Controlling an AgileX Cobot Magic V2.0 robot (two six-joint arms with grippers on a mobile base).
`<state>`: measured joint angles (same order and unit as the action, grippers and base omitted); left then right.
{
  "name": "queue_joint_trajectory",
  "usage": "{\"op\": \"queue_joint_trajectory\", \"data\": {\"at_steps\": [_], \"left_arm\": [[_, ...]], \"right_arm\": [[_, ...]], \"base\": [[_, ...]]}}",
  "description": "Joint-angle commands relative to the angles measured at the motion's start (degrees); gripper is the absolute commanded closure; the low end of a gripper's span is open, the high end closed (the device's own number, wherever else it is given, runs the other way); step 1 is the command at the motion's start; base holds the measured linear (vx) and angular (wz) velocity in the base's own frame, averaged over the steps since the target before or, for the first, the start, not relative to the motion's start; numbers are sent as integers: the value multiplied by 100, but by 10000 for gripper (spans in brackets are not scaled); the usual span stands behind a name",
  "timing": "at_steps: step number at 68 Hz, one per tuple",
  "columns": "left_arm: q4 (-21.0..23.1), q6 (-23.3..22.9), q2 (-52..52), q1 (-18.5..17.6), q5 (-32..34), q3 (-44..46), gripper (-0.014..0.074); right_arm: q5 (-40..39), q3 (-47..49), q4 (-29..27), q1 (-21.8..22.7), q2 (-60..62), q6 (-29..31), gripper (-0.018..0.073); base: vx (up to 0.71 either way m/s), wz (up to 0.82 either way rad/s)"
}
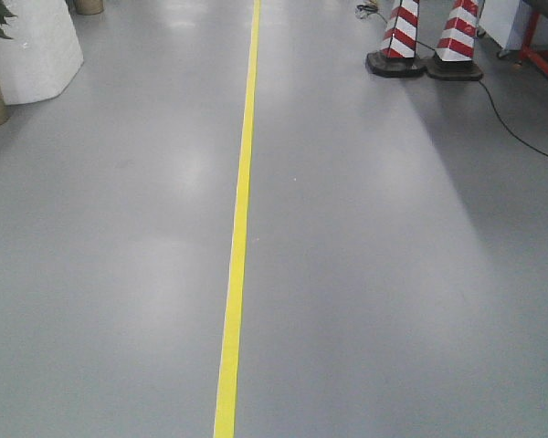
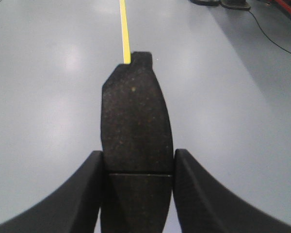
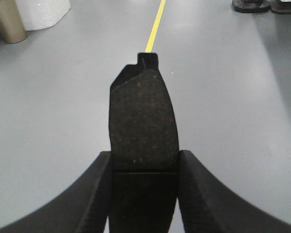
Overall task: Move and align brake pads A on conveyor
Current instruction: 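Turn the base away from the table holding both pads, then drive along the yellow floor line past the striped cones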
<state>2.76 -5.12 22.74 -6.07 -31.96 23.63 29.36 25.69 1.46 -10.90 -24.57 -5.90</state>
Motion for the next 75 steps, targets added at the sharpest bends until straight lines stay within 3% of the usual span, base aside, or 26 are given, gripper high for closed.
{"op": "queue_joint_trajectory", "data": {"at_steps": [1,75], "left_arm": [[39,-37,25,-22,525,167,603],[39,-37,25,-22,525,167,603]], "right_arm": [[-521,175,45,6,-32,39,571],[-497,175,45,6,-32,39,571]], "base": [[64,2],[68,-2]]}}
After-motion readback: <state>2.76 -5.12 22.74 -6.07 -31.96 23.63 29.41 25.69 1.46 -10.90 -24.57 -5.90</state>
